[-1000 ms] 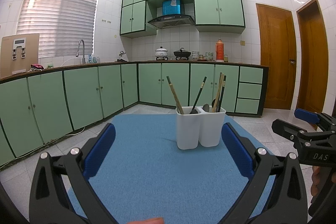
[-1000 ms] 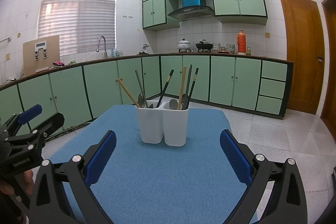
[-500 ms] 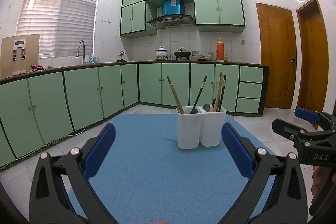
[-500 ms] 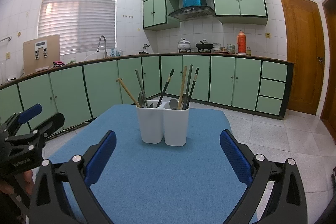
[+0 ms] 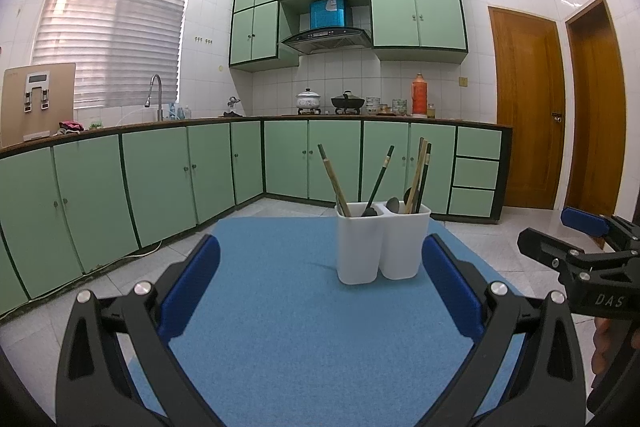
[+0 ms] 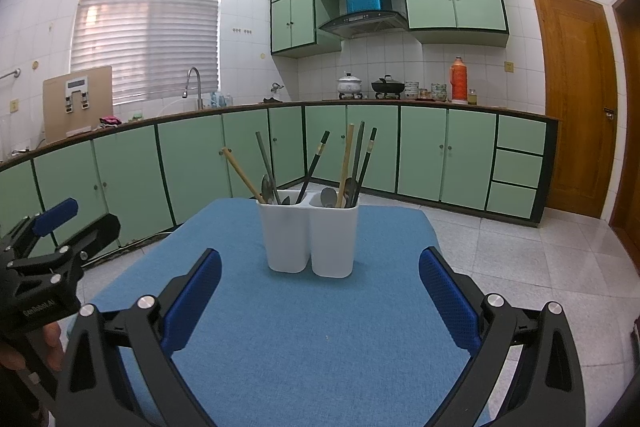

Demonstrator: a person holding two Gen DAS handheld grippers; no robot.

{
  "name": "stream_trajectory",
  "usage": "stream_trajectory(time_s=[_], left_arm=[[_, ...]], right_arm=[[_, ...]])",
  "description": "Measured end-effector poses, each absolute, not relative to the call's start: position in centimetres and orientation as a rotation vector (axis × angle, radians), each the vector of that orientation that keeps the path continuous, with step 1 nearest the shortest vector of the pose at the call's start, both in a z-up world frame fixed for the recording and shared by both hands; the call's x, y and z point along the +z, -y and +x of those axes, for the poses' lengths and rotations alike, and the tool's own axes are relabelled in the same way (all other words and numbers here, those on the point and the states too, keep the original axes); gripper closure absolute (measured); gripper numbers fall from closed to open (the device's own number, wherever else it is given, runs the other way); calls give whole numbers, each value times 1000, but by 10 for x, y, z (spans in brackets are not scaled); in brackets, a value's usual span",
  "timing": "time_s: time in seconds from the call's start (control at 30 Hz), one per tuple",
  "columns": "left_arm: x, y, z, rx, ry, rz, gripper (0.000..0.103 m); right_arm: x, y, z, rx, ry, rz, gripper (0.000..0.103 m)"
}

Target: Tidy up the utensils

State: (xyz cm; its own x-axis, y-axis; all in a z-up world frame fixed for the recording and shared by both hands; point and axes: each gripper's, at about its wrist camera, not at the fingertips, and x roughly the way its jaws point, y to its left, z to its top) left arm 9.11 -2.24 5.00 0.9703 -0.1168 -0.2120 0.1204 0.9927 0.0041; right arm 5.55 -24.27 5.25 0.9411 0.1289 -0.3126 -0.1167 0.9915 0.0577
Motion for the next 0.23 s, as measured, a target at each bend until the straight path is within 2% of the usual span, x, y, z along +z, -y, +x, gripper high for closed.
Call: stream_trajectory(time_s=[0.23], left_arm=[[50,23,92,-120,-213,14,5]], right_arm=[[52,243,56,126,-321,39,6]])
